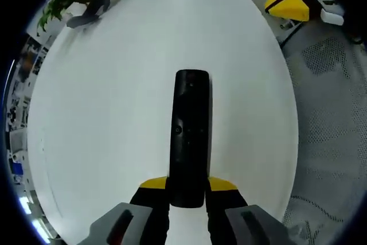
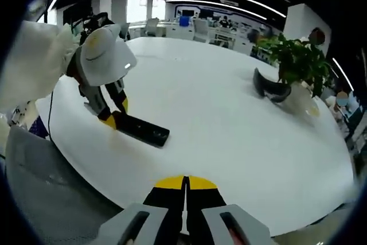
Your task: Press the specified remote control buttons in sequence, fully releasing each button before pressing the next.
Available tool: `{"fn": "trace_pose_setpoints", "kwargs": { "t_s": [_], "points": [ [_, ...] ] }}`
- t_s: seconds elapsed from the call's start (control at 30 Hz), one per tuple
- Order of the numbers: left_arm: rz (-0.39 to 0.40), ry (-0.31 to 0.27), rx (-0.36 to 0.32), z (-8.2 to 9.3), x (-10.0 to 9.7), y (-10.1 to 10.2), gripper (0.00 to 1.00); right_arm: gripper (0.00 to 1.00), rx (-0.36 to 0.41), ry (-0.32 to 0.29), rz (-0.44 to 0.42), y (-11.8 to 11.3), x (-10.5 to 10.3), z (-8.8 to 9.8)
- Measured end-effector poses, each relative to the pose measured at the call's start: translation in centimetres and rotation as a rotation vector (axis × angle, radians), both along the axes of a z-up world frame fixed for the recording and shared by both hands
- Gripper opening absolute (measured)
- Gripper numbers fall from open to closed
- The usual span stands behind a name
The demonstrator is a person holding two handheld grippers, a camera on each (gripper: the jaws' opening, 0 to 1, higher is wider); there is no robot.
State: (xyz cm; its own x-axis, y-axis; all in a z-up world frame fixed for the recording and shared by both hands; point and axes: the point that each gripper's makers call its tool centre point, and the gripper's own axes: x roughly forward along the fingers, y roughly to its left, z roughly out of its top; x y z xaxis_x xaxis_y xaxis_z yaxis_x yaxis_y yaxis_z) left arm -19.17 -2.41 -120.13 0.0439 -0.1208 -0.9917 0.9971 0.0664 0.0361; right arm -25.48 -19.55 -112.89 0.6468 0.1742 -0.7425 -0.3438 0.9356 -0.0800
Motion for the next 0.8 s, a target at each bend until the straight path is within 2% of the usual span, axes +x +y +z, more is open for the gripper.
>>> {"fn": "trace_pose_setpoints", "kwargs": {
  "t_s": [0.17, 0.43, 0.57, 0.67, 0.8],
  "points": [
    [-0.013, -0.001, 0.001, 0.0, -1.1, 0.0, 0.23, 0.0, -0.006, -0.019, -0.015, -0.5, 0.2, 0.3],
    [0.033, -0.002, -0.025, 0.2, -2.0, -0.1, 0.23, 0.0, -0.001, -0.011, 0.002, -0.3, 0.0, 0.2],
    [0.047, 0.001, -0.012, 0.2, -2.5, -0.1, 0.23, 0.0, 0.008, -0.004, 0.037, 0.3, -0.2, 0.1],
    [0.046, 0.002, 0.011, 0.2, -3.0, -0.3, 0.23, 0.0, 0.004, 0.026, 0.07, 0.9, -0.6, -0.3],
    [0.076, 0.004, 0.013, 0.2, -3.2, -0.2, 0.23, 0.0, 0.017, 0.015, 0.11, 1.7, -0.7, -0.1]
  ]
}}
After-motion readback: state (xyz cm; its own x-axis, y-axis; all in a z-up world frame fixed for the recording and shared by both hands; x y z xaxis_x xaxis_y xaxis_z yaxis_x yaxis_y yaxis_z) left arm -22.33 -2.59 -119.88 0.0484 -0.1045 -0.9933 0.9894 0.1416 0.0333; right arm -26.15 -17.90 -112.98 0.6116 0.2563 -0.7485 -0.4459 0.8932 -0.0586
